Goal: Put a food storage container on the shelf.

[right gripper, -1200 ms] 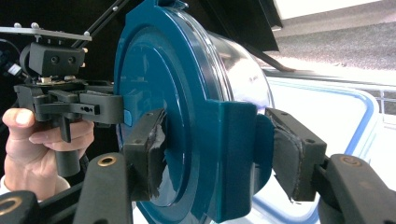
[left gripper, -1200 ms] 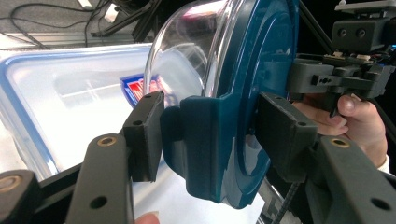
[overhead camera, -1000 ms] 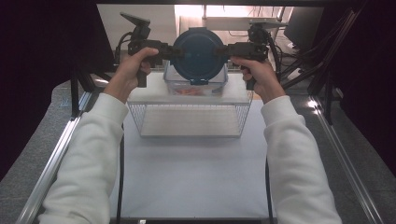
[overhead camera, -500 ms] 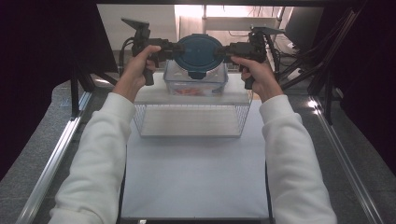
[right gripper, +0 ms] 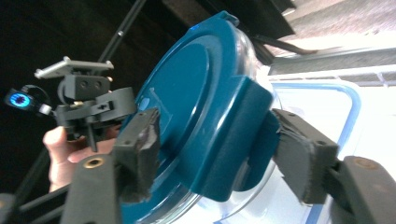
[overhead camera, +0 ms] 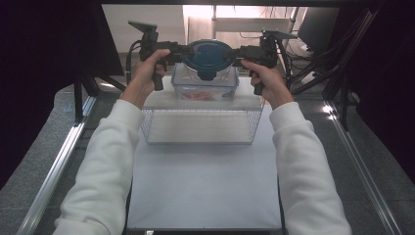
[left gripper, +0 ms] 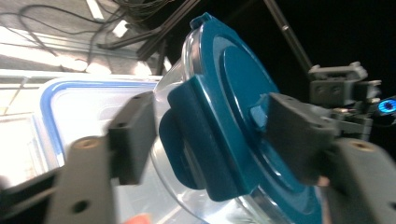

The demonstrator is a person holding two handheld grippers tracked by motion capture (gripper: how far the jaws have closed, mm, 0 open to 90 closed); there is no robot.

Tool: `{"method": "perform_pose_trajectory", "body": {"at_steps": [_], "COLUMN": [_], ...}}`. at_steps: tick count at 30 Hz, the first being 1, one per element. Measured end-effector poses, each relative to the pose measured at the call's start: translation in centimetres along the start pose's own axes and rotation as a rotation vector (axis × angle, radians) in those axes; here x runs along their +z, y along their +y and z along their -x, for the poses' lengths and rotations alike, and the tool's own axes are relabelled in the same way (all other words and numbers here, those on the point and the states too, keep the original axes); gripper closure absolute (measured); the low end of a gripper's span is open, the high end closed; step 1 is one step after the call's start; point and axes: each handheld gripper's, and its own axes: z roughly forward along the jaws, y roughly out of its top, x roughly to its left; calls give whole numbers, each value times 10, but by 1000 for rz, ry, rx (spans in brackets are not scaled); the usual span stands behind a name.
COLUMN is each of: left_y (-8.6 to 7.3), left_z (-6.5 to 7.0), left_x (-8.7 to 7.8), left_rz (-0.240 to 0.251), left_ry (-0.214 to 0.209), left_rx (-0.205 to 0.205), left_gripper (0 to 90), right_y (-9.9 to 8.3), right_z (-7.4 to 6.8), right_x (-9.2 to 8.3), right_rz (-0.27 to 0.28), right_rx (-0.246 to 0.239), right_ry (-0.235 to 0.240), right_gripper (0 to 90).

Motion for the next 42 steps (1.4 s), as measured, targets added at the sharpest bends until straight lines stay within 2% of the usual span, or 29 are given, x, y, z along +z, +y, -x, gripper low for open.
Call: {"method": "perform_pose_trajectory", "body": {"at_steps": [1,2,3,6,8,10,11,12,13,15,16,19,20,21,22,23,24,25,26,28,30,34,35,36,37,38,40,42], "left_y": [0,-1,-2,-3,-4,-7,-12,-12,-16,-24,-27,-40,-46,-56,-56,-62,-68,-76,-81,-94,-110,-136,-143,-150,-164,-164,-177,-191], "left_z": [1,1,3,3,6,11,19,19,23,28,28,26,24,22,22,22,22,21,21,19,17,17,17,16,15,15,14,12], "left_x": [1,1,-1,-5,-10,-16,-21,-21,-24,-30,-34,-46,-50,-57,-57,-61,-64,-67,-69,-73,-76,-82,-84,-87,-91,-91,-93,-93], "left_rz": [2,7,22,41,51,53,55,55,69,80,82,83,85,81,81,77,73,70,71,70,52,28,22,21,15,15,7,-5], "left_ry": [11,23,55,50,58,56,80,80,94,100,102,113,121,130,130,135,134,136,137,132,113,135,138,133,137,137,147,160], "left_rx": [3,11,34,49,74,100,150,150,178,200,205,232,241,253,253,262,275,295,301,303,319,370,383,391,405,405,420,434], "left_gripper": [222,222,167,137,131,126,118,115,115,116,116,123,123,154,172,175,175,175,176,178,176,173,176,176,181,182,182,182], "right_y": [0,0,0,-1,-4,-5,-8,-8,-10,-17,-17,-29,-29,-38,-38,-51,-51,-58,-73,-80,-96,-122,-136,-136,-150,-156,-162,-180], "right_z": [-4,-4,-7,-8,-11,-12,-14,-14,-15,-19,-19,-22,-22,-23,-23,-20,-20,-19,-17,-15,-13,-9,-6,-6,-2,1,5,17], "right_x": [0,0,-4,-9,-20,-24,-32,-32,-36,-47,-47,-60,-60,-66,-66,-71,-71,-73,-77,-80,-84,-90,-91,-91,-94,-94,-95,-97], "right_rz": [18,18,51,58,75,77,78,78,81,89,89,93,93,87,87,80,80,74,74,76,87,87,76,76,65,60,54,48], "right_rx": [-31,-31,-57,-64,-93,-104,-118,-118,-129,-166,-166,-228,-228,-256,-256,-293,-293,-301,-351,-368,-404,-453,-493,-493,-514,-520,-522,-514], "right_ry": [-36,-36,-17,-3,-15,-21,-27,-27,-34,-48,-48,-69,-69,-70,-70,-51,-51,-42,-39,-47,-55,-60,-80,-80,-105,-109,-111,-122], "right_gripper": [274,274,228,185,156,156,156,156,154,149,149,150,150,152,152,159,159,159,162,163,167,186,195,195,198,200,202,206]}}
